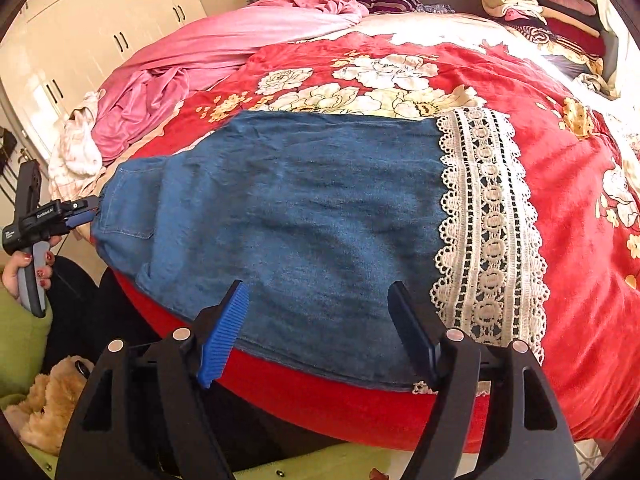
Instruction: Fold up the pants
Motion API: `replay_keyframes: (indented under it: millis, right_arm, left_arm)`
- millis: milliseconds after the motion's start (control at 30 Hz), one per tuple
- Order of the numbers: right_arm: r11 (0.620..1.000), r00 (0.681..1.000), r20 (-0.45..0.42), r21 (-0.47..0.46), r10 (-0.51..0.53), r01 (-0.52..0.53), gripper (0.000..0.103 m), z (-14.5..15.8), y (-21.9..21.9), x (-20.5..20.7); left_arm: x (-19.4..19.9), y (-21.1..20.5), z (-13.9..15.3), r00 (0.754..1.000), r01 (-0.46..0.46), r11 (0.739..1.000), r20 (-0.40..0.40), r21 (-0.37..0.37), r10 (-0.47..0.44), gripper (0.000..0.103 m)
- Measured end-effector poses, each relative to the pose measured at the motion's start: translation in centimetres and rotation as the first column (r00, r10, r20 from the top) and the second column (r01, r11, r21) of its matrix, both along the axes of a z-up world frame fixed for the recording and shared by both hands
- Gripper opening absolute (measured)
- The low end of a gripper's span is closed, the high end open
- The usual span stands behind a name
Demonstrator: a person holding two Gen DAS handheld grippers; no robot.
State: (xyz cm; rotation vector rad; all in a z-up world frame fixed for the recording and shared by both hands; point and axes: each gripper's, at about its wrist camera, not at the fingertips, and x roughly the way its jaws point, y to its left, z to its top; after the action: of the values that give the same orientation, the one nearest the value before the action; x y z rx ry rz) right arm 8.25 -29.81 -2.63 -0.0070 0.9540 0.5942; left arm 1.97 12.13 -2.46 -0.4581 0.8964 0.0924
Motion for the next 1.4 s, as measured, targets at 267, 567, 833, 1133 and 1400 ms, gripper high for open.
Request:
replay_keyframes:
  millis: [267, 567, 833, 1133, 1400]
  right_arm:
    - [0.999, 0.999, -0.042, -0.037, 0.026, -0.028, 0.071, -1.8, 1.1, 0.7]
    - [0.998, 0.999, -0.051, -0.053, 0.018, -0.021, 0.073, -2.6, 0.8, 0.3]
    - [0.999, 0.998, 0.063, 0.027, -0.032, 0.030, 0.077, 1.1, -2.0, 0.4]
    - [0.977, 0.980, 0.035, 0.092, -0.198, 0.194, 0.078, 2.8, -8.4, 9.8]
    - [0.973, 0.980, -0.116, 0.146, -0.163, 0.180, 0.073, -0.2, -9.2, 17.2]
  left_arm:
    - [0.3, 0.2, -0.2, 1.000, 0.004, 1.000, 0.025, 0.001, -0.004, 0.032]
    - [1.5, 1.8, -1.7, 0.994, -0.051, 0.994, -0.089, 0.094, 0.060, 0.045]
    - [-1.6, 2.3, 3.2, 0.987, -0.148, 0.981, 0.083, 0.124, 0.138, 0.065]
    - [5.9, -1.9, 7.9, 0.983, 0.052, 0.994, 0.170, 0.096, -0.068, 0.079]
    - [15.1, -10.9, 3.6, 0.934, 0.349, 0.930, 0.043, 0.114, -0.355, 0.079]
